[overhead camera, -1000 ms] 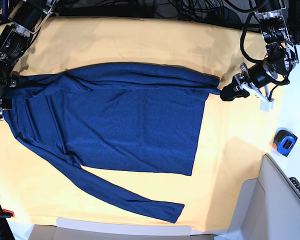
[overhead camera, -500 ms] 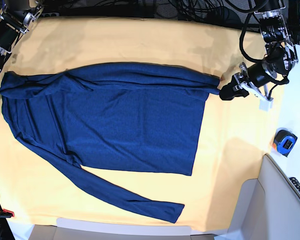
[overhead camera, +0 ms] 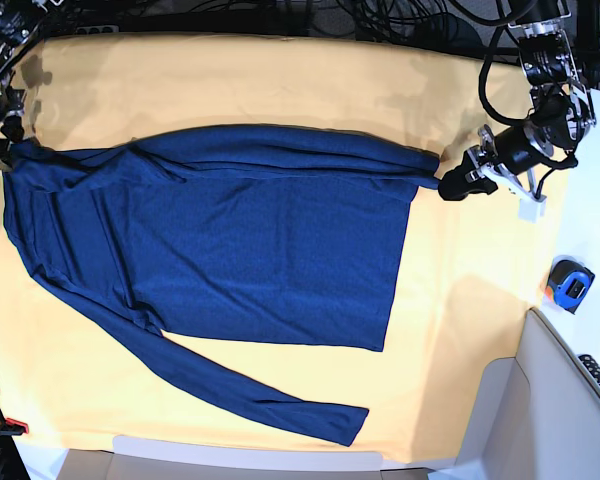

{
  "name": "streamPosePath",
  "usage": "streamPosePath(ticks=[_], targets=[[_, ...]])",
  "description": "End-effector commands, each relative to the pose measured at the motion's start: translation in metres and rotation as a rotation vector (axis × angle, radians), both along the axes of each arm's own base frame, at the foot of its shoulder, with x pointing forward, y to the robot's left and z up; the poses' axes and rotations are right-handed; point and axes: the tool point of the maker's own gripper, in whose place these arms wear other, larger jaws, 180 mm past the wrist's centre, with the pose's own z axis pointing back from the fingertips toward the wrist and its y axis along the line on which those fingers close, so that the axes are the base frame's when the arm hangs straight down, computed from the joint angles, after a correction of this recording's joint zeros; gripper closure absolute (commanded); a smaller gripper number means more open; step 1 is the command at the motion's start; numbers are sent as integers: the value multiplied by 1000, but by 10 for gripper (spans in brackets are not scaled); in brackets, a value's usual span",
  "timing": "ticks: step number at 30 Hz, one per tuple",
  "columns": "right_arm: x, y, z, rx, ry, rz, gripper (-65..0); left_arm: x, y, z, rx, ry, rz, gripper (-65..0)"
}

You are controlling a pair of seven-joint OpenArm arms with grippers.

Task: Fold the T-shirt properly

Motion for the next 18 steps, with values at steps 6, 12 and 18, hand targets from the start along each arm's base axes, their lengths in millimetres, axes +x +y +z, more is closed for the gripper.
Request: streamPosePath(ticks=[6, 12, 18], targets=[[-11, -15, 32, -111, -56, 12, -308, 6, 2, 11, 2, -37, -8, -152], [-5, -9, 13, -44, -48, 7, -308, 0, 2, 6, 2, -18, -8, -153], [12, -1, -6, 34, -44, 16, -308, 0, 2, 6, 2, -18, -8, -153]])
